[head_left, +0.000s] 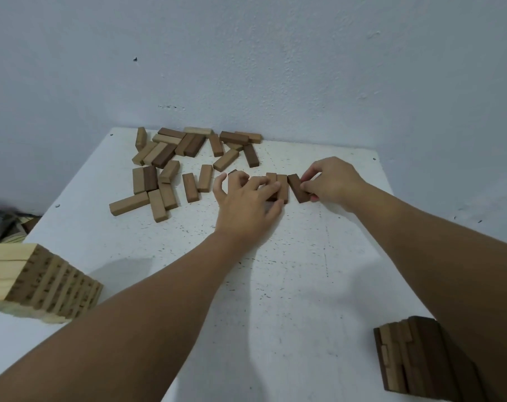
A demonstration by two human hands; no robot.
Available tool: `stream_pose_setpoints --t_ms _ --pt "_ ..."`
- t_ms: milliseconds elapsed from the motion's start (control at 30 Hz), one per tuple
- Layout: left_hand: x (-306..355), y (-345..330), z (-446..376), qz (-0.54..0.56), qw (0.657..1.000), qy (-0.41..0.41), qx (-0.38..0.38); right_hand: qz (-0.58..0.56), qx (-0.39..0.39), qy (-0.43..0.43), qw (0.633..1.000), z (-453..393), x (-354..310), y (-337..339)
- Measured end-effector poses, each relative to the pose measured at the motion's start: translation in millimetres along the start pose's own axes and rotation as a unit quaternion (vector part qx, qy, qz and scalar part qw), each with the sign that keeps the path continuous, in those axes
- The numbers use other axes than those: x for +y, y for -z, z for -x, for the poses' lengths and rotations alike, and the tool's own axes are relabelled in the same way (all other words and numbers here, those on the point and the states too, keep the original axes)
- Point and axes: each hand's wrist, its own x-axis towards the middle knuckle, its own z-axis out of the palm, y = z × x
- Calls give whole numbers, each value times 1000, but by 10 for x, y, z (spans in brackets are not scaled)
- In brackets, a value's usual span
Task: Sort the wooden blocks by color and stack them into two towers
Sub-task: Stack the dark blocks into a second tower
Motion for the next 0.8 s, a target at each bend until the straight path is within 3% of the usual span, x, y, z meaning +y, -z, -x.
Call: stream_pose_setpoints --t_ms 167,467,567,700,800 --pt "-2 127 54 -29 998 -19 -54 -27 -4 -19 999 251 -14 -107" --pt "-33 515 745 -60 995 -35 -76 68 -29 -7 997 904 -134 -365" --pt "-64 719 1103 -36 995 -21 -93 46 -43 -13 998 1295 -136 -480" --pt "-187 1018 1560 3 985 -23 -173 5 -40 -14 999 1862 -74 -702" --pt "-247 1200 1847 36 983 -18 -178 -25 -32 -3 999 2247 -23 -875"
